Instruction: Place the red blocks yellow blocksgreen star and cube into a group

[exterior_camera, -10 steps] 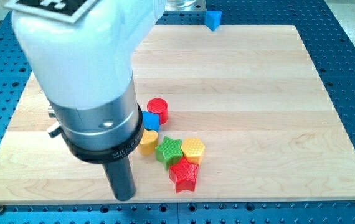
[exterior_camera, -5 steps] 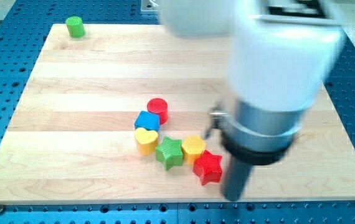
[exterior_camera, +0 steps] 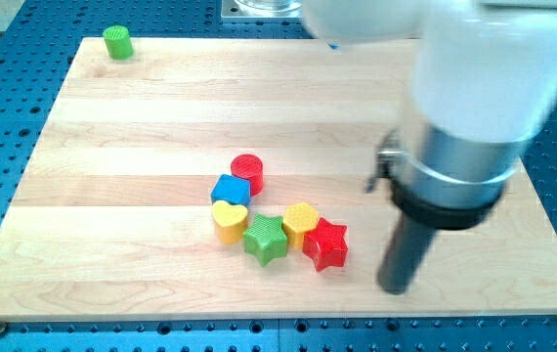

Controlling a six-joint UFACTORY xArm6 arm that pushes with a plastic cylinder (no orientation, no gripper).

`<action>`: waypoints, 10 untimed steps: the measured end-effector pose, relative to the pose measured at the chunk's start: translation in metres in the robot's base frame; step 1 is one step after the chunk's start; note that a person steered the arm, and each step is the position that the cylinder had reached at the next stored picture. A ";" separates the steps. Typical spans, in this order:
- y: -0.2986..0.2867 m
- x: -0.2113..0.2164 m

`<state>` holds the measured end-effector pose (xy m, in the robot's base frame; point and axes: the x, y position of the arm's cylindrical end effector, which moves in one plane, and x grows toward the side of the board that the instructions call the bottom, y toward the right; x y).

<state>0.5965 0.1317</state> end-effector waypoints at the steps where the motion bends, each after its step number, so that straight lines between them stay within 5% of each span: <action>1: -0.010 -0.007; 3: -0.073 -0.021; 5: 0.008 -0.053; 7: -0.092 -0.153; 10: -0.157 -0.146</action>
